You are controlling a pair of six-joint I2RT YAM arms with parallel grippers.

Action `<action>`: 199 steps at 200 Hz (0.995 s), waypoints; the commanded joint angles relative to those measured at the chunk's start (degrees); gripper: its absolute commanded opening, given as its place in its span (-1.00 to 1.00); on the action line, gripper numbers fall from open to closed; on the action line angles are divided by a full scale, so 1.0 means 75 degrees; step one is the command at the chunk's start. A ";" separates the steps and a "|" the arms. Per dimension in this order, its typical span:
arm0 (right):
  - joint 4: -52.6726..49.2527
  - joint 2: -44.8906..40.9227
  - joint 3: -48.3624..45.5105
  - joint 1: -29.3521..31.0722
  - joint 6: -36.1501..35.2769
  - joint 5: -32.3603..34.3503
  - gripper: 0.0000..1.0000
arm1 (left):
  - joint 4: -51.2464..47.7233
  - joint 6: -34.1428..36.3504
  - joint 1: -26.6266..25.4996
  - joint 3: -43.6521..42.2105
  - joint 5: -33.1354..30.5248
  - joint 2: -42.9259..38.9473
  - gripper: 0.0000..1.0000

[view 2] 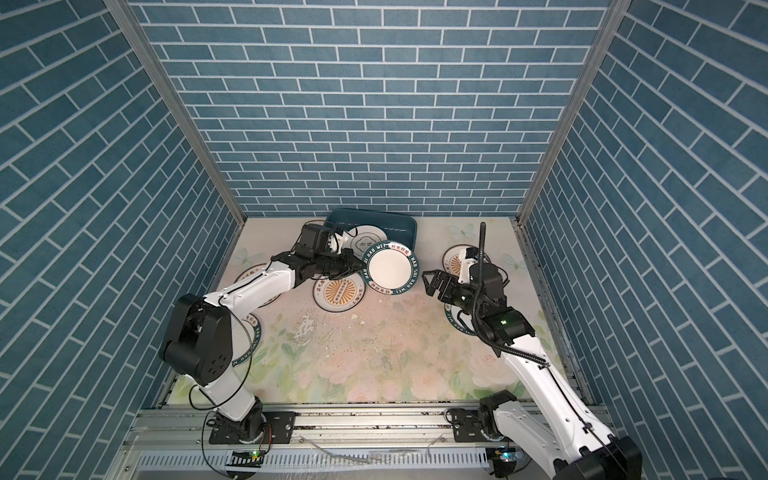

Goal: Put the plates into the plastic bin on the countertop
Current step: 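Lower the green-rim plate onto the bin stack and open the left gripper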

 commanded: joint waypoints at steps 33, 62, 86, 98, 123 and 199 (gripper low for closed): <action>0.0613 0.0026 0.0177 -0.0026 -0.0232 -0.0532 0.97 | -0.0031 0.0248 0.0766 0.1006 0.0224 0.0973 -1.00; 0.1227 0.0158 0.0009 -0.0025 -0.0051 -0.0776 0.97 | 0.0743 -0.0349 0.1061 0.1252 0.0563 0.1631 -1.00; 0.1733 0.0587 0.0003 -0.0024 0.0193 -0.1080 0.97 | 0.0842 -0.0481 0.1238 0.1621 0.0512 0.2057 -1.00; 0.1936 0.0808 0.0013 -0.0024 0.0260 -0.1155 0.97 | 0.0776 -0.0436 0.1291 0.1835 0.0435 0.2251 -1.00; 0.2154 0.1218 0.0167 -0.0031 0.0296 -0.1275 0.97 | 0.0595 -0.0427 0.1388 0.2160 0.0169 0.2600 -1.00; 0.2433 0.1988 0.0472 -0.0033 0.0308 -0.1444 0.97 | 0.0915 -0.0950 0.1754 0.2957 0.0103 0.3558 -1.00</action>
